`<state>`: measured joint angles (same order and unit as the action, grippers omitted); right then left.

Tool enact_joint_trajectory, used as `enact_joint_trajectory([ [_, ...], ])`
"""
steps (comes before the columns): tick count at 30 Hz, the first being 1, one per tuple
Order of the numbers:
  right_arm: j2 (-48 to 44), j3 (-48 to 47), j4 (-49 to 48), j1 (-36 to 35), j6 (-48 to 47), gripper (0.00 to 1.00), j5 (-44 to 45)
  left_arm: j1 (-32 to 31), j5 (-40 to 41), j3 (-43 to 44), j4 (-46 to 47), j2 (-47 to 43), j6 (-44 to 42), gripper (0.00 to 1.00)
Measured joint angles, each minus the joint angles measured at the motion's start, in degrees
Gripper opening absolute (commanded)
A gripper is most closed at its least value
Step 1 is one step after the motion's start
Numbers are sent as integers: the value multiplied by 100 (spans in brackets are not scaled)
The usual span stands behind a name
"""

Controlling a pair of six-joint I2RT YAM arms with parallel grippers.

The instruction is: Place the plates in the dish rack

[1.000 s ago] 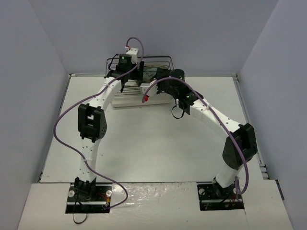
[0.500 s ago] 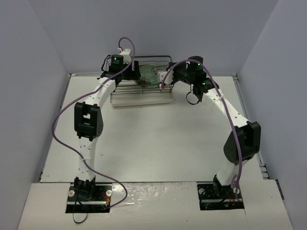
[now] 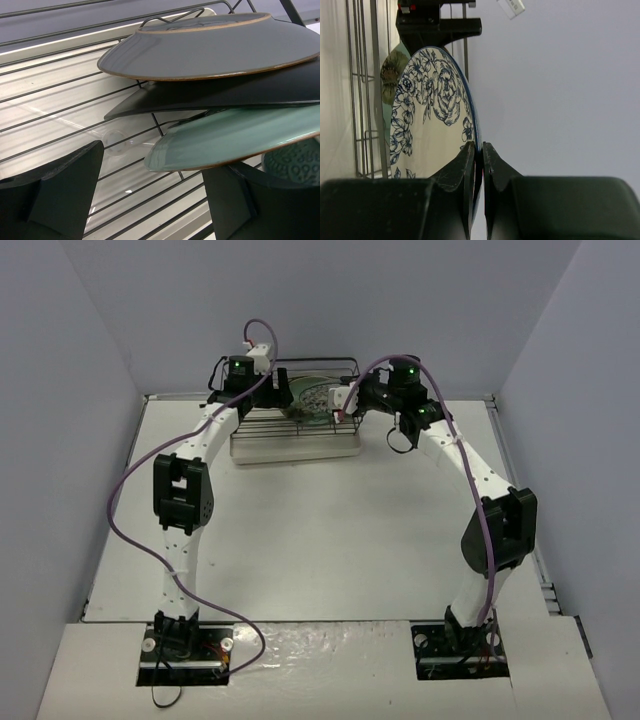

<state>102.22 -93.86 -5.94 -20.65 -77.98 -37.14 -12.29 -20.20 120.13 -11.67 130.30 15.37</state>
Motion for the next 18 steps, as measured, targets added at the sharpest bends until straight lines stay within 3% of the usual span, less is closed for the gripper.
enact_joint_trajectory([
  [18,556,-217,-244,1,452,0,-381,32,-136,-92,145,-2,77,74],
])
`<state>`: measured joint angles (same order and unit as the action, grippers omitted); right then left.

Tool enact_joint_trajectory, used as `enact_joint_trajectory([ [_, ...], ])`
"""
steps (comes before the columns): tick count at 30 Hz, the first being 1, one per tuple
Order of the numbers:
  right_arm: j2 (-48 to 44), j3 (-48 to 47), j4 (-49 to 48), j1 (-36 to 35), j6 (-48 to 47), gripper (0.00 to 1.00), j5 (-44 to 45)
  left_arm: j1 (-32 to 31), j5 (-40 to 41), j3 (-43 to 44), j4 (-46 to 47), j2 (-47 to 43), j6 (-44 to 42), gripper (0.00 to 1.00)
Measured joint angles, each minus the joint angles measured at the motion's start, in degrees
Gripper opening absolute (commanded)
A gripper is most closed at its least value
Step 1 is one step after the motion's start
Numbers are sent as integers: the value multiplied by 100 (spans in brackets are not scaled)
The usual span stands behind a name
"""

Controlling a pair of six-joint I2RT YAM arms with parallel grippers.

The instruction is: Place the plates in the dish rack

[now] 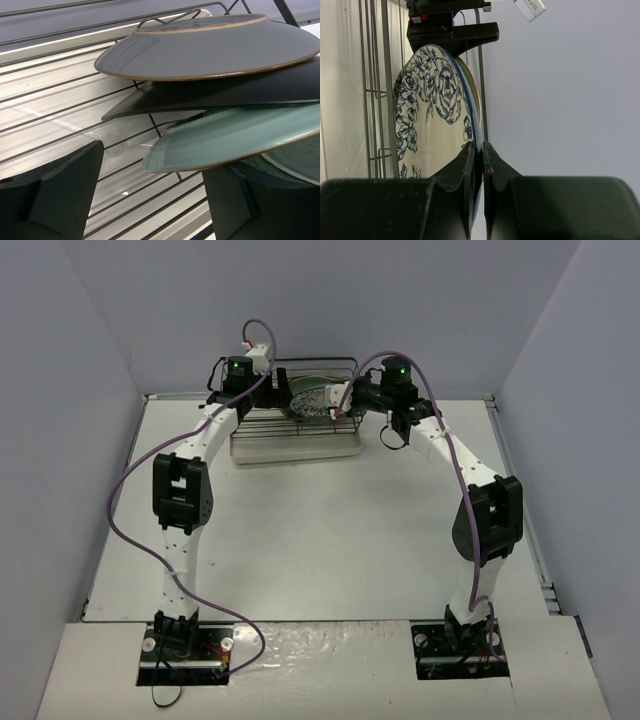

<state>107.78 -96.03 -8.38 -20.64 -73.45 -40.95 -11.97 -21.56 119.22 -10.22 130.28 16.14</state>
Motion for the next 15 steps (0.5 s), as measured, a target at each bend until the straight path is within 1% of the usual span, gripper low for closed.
enact_joint_trajectory([
  [9,238,-214,109,0,-28,0,-122,28,0,0,-133,-61,68,74],
  [15,444,-214,146,-39,-117,0,-175,148,-16,0,-425,-351,160,74],
])
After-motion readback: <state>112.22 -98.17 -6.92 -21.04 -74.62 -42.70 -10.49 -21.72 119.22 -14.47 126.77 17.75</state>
